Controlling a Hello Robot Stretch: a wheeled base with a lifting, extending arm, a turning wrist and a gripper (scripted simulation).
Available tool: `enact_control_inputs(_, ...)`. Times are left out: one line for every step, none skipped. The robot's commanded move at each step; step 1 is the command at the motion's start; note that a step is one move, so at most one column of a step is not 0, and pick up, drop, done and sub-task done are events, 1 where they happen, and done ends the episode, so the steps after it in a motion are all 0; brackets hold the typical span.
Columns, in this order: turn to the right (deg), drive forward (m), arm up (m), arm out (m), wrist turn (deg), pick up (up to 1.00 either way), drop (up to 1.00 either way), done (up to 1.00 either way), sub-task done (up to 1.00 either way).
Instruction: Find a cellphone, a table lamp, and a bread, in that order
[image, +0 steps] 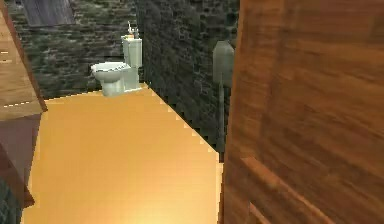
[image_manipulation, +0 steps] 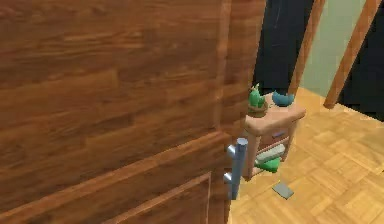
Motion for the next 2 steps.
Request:
enact_control_inputs(-45.0, 0.00, 0.00, 0.00, 0.0, 0.00, 0.00, 0.00, 0.00)
enact_control_inputs(-45.0, 0.00, 0.00, 0.00, 0.0, 0.00, 0.00, 0.00, 0.00)
